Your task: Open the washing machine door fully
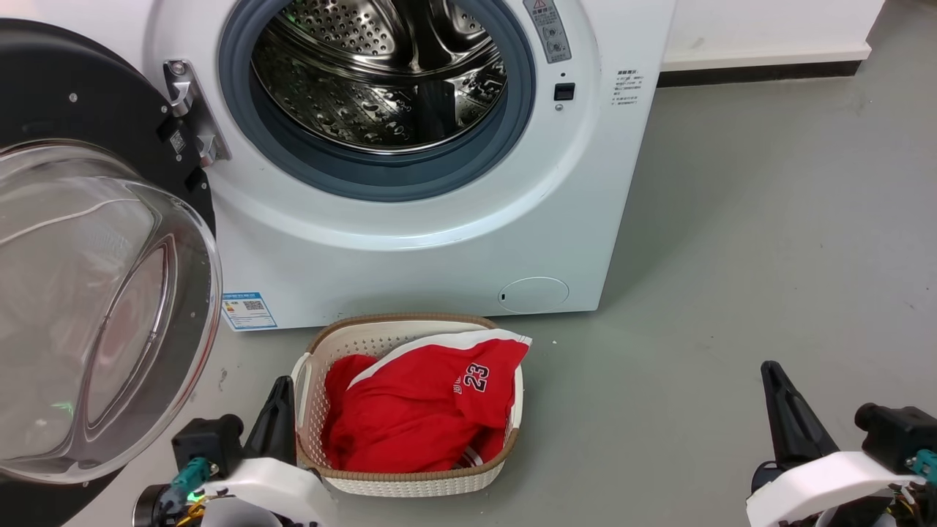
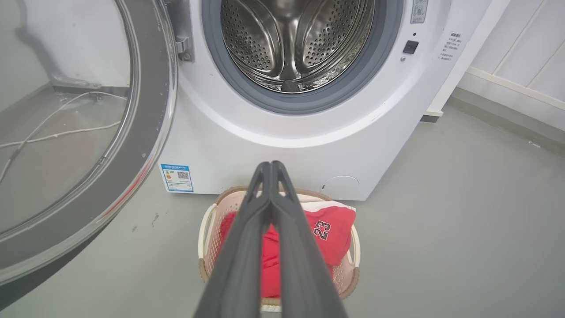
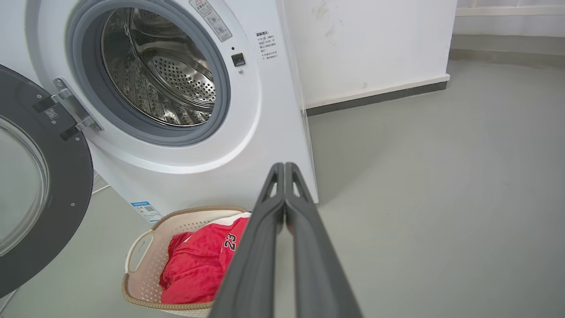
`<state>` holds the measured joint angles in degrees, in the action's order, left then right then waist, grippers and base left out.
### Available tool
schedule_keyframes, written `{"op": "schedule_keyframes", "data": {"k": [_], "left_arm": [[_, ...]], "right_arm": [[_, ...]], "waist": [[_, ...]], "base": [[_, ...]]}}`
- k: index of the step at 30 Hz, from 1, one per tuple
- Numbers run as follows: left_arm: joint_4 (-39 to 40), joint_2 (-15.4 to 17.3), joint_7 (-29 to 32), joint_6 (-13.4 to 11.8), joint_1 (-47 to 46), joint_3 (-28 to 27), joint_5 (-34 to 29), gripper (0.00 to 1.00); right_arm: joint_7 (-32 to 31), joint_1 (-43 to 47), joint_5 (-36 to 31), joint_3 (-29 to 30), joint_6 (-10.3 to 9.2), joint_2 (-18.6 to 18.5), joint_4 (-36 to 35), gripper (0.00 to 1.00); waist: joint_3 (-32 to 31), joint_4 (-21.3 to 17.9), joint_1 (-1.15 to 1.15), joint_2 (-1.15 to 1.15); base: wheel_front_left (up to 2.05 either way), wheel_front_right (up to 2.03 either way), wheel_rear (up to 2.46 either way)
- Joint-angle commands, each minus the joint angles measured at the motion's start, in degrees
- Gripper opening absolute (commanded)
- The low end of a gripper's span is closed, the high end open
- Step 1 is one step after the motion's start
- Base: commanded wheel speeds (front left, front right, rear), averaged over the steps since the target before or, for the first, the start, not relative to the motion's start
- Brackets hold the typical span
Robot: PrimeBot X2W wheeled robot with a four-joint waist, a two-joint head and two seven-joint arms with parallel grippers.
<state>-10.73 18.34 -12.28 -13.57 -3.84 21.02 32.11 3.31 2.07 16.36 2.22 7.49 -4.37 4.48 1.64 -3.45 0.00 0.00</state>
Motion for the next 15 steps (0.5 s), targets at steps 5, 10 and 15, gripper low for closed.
{"op": "schedule_keyframes", "data": {"k": [5,10,15], "left_arm": [[0.2,-0.9,1.4,2.0,-1.3,-2.7,5.7,0.00],[-0.1,-1.6,2.3,3.1,-1.5,-4.0,9.0,0.00],[-0.4,-2.5,3.4,4.5,-1.6,-5.6,13.0,0.00]], "right_arm": [[-0.9,-2.0,7.0,0.5,0.01,0.0,0.1,0.00],[-1.4,-2.4,11.1,0.7,0.01,0.1,0.6,0.00],[-2.0,-2.9,15.9,1.0,0.01,0.2,1.2,0.00]], "waist": [[-0.1,0.2,0.00,0.00],[-0.1,0.3,0.00,0.00],[-0.2,0.4,0.00,0.00]], "base": [[0.00,0.00,0.00],[0.00,0.00,0.00],[0.00,0.00,0.00]]}}
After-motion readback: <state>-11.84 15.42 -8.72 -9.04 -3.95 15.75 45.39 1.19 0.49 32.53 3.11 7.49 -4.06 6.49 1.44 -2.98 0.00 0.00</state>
